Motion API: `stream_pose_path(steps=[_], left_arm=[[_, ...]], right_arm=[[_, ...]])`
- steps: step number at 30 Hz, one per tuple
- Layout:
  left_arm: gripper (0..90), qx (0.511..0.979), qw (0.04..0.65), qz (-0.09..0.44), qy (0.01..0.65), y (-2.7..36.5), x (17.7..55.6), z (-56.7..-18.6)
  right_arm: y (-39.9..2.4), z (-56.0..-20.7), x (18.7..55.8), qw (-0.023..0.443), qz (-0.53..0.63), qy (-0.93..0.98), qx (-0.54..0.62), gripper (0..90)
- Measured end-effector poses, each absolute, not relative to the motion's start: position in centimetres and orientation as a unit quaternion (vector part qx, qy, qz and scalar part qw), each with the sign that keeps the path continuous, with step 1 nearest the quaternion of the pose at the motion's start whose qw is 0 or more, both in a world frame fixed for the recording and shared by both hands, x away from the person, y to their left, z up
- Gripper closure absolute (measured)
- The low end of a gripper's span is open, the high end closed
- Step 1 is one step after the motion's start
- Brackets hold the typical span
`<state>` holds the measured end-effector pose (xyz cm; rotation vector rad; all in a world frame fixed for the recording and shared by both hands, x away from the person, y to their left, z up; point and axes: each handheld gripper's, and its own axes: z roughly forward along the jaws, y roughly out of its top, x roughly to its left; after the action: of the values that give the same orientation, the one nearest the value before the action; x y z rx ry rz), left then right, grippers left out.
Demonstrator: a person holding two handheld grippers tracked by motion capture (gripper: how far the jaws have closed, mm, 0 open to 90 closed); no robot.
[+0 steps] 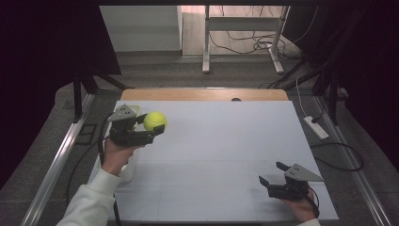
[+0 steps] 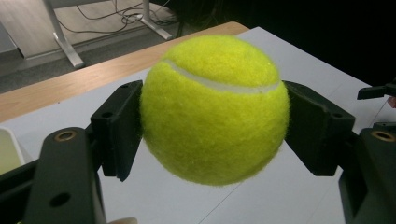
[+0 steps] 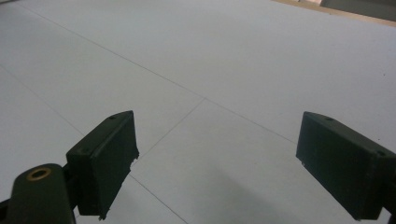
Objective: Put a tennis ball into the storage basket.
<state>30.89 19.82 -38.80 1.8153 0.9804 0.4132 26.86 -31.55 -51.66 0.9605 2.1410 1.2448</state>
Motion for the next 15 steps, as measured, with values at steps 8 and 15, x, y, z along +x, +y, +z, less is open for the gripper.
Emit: stream_pose_path(steps=[8, 15], left_arm=[[26.7, 0.747, 0.495, 0.175, 0.408, 20.4, 30.5, -38.8], [26.7, 0.743, 0.497, 0.18, 0.411, 21.1, 29.9, -38.8]], right_arm=[[-31.6, -51.7, 26.8, 0.24, 0.454, 0.783, 0.351, 12.3], [-31.6, -51.7, 26.8, 0.24, 0.453, 0.783, 0.352, 12.3]])
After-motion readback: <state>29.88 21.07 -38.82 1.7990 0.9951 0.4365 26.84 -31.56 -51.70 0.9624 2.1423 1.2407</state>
